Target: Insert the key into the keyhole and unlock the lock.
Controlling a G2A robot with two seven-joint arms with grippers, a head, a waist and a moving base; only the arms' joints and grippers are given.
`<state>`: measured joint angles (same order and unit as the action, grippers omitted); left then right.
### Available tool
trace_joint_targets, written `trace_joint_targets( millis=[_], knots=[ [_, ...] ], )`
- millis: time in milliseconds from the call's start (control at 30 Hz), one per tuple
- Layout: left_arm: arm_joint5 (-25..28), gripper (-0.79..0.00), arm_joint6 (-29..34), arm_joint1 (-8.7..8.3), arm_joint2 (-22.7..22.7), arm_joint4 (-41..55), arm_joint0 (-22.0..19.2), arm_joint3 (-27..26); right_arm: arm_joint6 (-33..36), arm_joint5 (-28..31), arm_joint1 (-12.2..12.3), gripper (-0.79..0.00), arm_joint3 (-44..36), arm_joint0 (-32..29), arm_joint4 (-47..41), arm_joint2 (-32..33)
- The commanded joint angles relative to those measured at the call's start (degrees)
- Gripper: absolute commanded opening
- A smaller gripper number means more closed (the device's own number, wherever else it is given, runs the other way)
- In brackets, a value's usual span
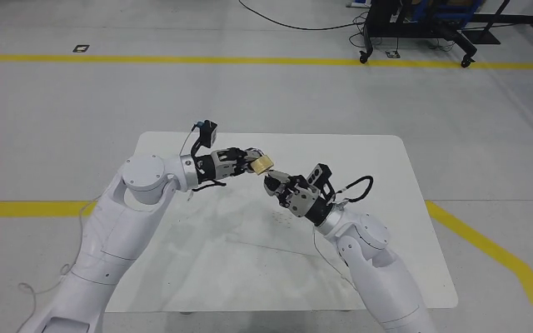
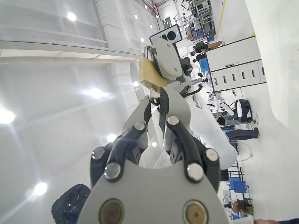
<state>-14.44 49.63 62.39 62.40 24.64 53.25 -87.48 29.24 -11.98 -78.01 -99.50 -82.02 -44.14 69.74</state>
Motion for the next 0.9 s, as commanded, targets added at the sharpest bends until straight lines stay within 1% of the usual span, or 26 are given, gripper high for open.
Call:
trace_joint_targets(
  millis=[0,200,267,300,333,367,400,433,567,600,767,867],
  knots=[
    [0.0,-0.785,0.0,0.00,0.1,0.0,0.1,-0.1,-0.8,0.0,0.0,-0.662,0.1,0.3,0.2,-0.3],
    [-0.4,-0.785,-0.1,0.05,0.1,-0.2,-0.1,0.1,-1.5,0.0,0.1,-0.570,-0.3,0.2,-0.2,-0.1],
    [-0.5,-0.785,-0.1,0.07,0.1,-0.2,-0.2,0.1,-1.4,0.0,0.2,-0.557,-0.3,0.1,-0.4,0.1],
    [-0.5,-0.785,-0.2,0.09,0.1,-0.2,-0.2,0.2,-1.4,0.0,0.2,-0.573,-0.4,0.0,-0.5,0.2],
    [-0.5,-0.785,-0.2,0.10,0.1,-0.2,-0.2,0.2,-1.3,0.0,0.2,-0.603,-0.4,0.0,-0.7,0.2],
    [-0.5,-0.785,-0.2,0.11,0.1,-0.2,-0.2,0.2,-1.2,0.0,0.3,-0.653,-0.4,-0.1,-0.8,0.3],
    [-0.6,-0.785,-0.3,0.12,0.1,-0.3,-0.3,0.2,-1.2,-0.1,0.3,-0.668,-0.3,-0.1,-1.0,0.3],
    [-0.7,-0.785,-0.2,0.13,0.0,-0.4,-0.3,0.3,-1.2,-0.2,0.3,-0.708,-0.3,0.0,-1.0,0.3],
    [-0.8,-0.785,-0.2,0.18,-0.2,-0.6,-0.4,0.3,-1.3,-0.3,0.4,-0.739,-0.2,0.3,-0.6,-0.2],
    [-0.9,-0.785,-0.2,0.19,-0.2,-0.7,-0.5,0.4,-1.4,-0.3,0.4,-0.785,-0.2,0.4,-0.6,-0.3],
    [-0.9,-0.785,-0.2,0.24,-0.2,-0.9,-0.5,0.4,-2.1,-0.4,0.4,-0.785,0.0,0.6,-1.9,-0.3],
    [-0.9,-0.785,-0.2,0.25,-0.3,-1.3,-0.6,0.4,-2.1,-1.2,0.3,-0.785,0.5,0.8,-5.1,0.0]
  ],
)
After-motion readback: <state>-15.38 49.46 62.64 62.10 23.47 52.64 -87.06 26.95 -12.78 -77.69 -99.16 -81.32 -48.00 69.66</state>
